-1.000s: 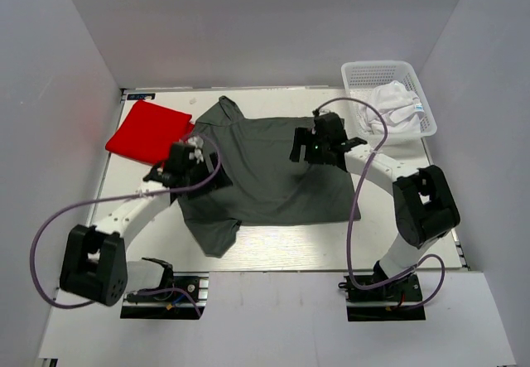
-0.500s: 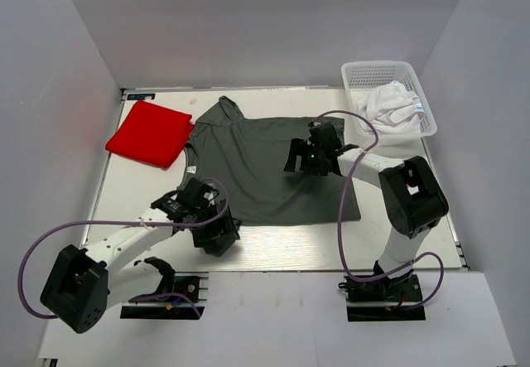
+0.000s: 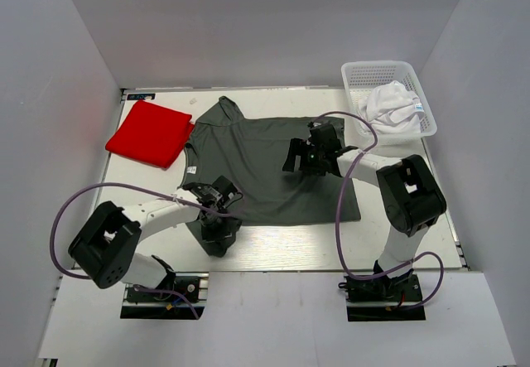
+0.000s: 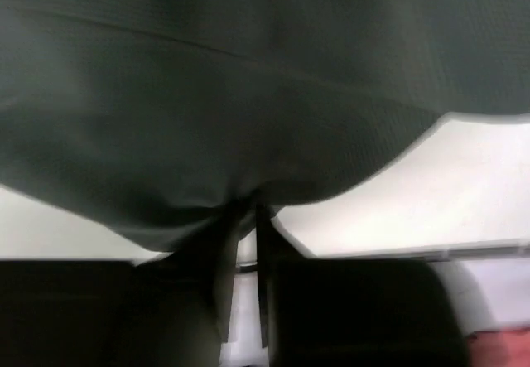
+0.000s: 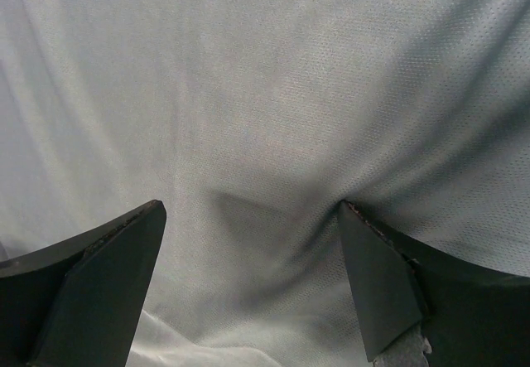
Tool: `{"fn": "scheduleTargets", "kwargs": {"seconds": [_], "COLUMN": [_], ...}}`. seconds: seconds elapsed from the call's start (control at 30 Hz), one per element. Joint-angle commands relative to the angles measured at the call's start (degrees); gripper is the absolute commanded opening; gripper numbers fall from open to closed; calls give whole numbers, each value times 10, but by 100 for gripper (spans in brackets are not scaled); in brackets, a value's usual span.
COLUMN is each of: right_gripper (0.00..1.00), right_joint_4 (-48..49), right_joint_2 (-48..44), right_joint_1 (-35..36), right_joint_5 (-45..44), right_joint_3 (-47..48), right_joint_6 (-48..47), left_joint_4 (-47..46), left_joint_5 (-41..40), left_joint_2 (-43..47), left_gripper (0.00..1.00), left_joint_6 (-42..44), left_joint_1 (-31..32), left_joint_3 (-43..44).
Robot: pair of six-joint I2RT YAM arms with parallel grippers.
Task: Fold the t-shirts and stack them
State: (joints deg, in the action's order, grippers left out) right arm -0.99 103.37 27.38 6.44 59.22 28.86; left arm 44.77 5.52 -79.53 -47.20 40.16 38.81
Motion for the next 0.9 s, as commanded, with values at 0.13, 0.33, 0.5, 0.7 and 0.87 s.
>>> {"fn": "scheduleTargets", "kwargs": {"seconds": [0.13,0.33,0.5,0.7,0.87], "right_gripper": [90,90,90,90,90], "right_joint_4": [-1,-4,-3,-8,-14], "right_joint_2": [4,-18,-25,-15,-14], "right_joint_1": [0,0,-2,-6,-7], "right_joint_5": [10,-15,-19,-13,-19], "right_joint_3": [-30,-47,-59,-55,-55], "right_joint_6": [0,-3,-8,-9,-12], "left_joint_4": [89,196,267,346,357], "left_joint_5": [-116,-120,-125,-138,-119], "left_joint_2": [12,32,40,46,30], "left_gripper": [0,0,0,13,47], "left_joint_6": [4,4,4,3,-8], "left_joint_1": [8,8,8,8,8], "left_joint_3": [84,192,282,338,262]}}
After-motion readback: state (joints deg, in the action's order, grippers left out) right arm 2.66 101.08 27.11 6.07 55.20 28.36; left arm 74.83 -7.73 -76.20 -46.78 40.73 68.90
